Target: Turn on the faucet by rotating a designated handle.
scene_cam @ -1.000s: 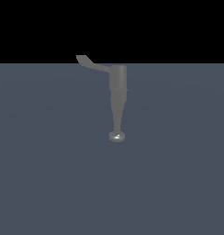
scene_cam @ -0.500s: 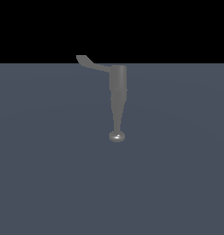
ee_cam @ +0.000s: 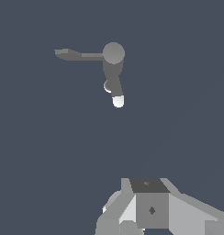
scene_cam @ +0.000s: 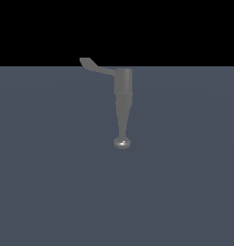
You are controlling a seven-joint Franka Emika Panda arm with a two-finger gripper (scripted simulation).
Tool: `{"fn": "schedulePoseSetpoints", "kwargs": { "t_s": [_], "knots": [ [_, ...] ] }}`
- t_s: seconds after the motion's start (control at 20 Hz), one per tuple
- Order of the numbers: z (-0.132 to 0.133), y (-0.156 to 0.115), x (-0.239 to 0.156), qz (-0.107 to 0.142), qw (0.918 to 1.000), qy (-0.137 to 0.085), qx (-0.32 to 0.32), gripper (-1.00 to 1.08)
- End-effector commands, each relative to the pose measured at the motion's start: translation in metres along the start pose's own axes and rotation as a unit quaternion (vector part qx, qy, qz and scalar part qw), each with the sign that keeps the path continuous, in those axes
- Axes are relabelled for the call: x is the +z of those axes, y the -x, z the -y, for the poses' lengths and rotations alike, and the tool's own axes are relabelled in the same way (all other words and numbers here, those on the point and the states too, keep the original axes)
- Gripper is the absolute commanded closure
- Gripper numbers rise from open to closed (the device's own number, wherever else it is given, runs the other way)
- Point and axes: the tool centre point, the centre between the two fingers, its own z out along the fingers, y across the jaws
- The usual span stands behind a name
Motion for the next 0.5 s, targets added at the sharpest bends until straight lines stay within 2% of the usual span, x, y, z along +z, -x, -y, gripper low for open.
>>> {"fn": "schedulePoseSetpoints", "kwargs": {
  "t_s": [0.0,0.45],
  "knots": [
    [0.003,-0.010,0.003,0.002,0.9997,-0.006,0.024,1.08],
    [0.019,-0.050,0.020,0.012,0.9917,-0.026,0.126,1.08]
  ]
}}
